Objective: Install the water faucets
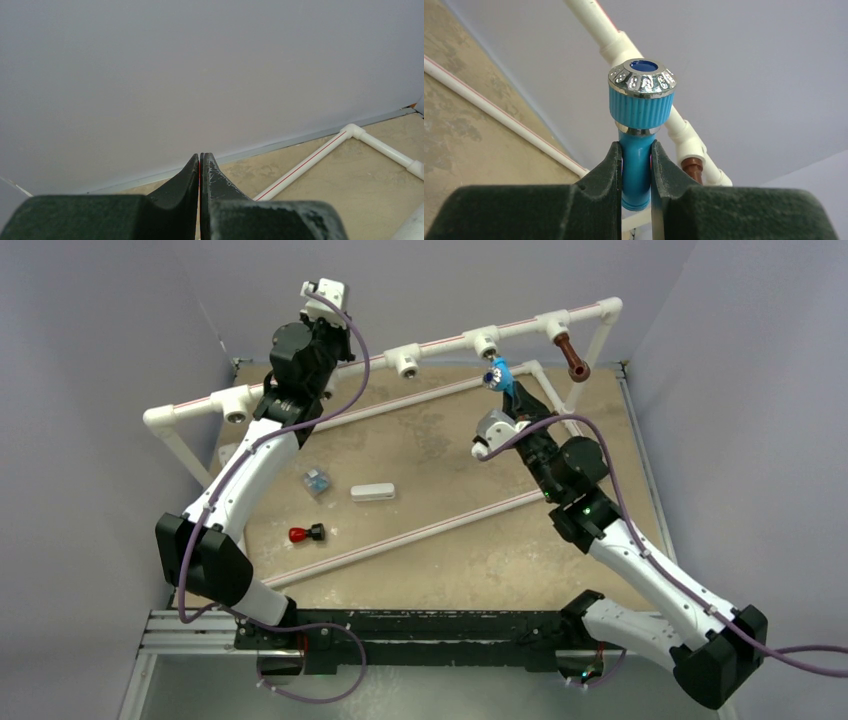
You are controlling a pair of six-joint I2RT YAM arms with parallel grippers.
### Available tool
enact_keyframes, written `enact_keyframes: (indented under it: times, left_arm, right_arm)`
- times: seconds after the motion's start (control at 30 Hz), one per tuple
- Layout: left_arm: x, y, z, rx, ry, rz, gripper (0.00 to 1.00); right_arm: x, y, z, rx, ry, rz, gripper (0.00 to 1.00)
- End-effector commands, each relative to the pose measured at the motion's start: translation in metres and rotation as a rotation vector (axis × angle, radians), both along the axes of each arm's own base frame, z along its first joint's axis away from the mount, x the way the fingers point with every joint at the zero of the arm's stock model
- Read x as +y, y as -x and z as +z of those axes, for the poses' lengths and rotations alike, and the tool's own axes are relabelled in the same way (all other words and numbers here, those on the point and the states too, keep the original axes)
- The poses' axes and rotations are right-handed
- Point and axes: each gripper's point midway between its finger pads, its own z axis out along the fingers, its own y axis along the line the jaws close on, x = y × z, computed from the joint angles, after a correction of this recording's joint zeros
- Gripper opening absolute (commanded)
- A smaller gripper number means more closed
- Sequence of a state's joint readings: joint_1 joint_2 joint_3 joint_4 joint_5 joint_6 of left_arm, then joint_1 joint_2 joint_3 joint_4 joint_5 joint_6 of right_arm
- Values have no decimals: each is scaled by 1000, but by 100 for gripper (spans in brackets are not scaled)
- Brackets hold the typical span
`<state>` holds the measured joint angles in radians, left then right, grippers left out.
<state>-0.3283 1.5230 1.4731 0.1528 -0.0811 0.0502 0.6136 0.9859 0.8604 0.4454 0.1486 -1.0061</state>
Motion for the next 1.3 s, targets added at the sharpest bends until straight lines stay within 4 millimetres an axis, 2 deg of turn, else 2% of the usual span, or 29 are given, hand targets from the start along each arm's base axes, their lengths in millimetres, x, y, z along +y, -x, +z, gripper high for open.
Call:
enact_keyframes:
  times: [0.0, 0.3, 0.53, 0.9, 1.27]
  left_arm:
    - [-6, 3, -46, 122, -77, -31, 0]
    - [-6, 2, -49, 125, -77, -32, 0]
    - [-6, 2, -48, 124, -76, -31, 0]
    - [-6, 1, -52, 131, -79, -30, 0]
    - [-7, -2, -55, 140, -82, -32, 0]
  right_arm:
    - [-2, 19, 44, -71, -134, 111, 0]
    - [-2, 25, 38, -36, -217, 206, 0]
    - [3, 17, 36, -32, -232, 221, 0]
    - [-13, 1, 30, -41, -231, 147, 0]
    - [-6, -6, 27, -25, -221, 171, 0]
